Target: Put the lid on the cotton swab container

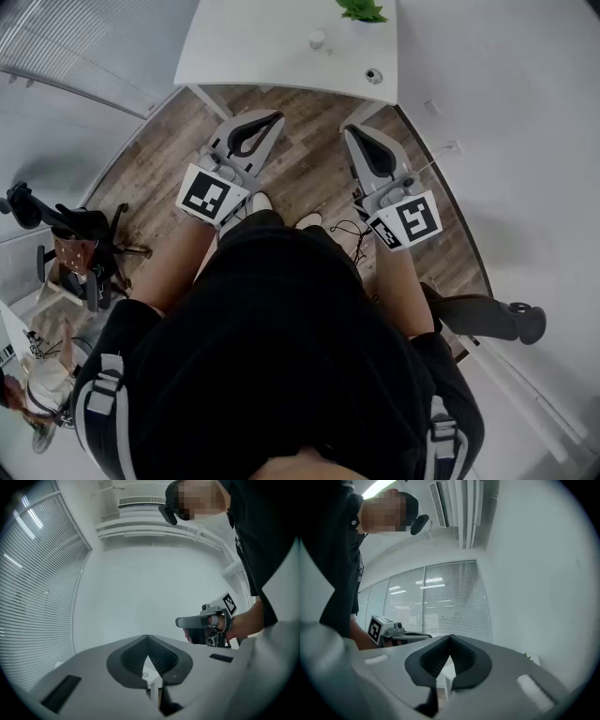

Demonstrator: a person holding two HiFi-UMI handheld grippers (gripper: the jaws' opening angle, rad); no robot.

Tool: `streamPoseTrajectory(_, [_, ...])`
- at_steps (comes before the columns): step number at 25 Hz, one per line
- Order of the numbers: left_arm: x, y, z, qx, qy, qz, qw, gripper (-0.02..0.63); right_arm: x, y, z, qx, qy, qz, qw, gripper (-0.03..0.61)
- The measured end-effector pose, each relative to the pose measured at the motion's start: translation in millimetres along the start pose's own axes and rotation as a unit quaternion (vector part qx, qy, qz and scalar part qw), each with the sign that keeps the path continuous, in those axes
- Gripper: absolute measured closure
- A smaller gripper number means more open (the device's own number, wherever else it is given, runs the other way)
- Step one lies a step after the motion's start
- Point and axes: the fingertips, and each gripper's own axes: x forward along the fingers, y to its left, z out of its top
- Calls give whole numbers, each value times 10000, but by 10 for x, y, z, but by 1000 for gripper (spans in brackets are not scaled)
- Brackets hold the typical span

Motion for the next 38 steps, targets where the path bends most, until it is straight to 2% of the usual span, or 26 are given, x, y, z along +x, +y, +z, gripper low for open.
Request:
streamPoseTrajectory(13, [42, -137, -108, -141, 68, -4, 9999, 604, -208, -81, -55, 286, -89, -112, 9995, 568])
streamPoseTrajectory(26, [28, -234, -137, -170, 100, 11, 9998, 603, -296, -55, -158, 187, 116, -31, 9998, 566])
streamPoseTrajectory(30, [17, -274, -144, -154, 155, 4, 9998, 602, -292, -46, -237, 219, 255, 18, 9994, 533])
streamPoseTrajectory(32, [25, -285, -164, -154, 178, -1, 9997, 571, -297, -55, -272, 213, 300, 14, 9993, 506])
streamPoseTrajectory(38, [56, -278, -257, -138, 299, 1, 9995, 418, -313, -99, -310, 232, 334, -44, 9992, 395])
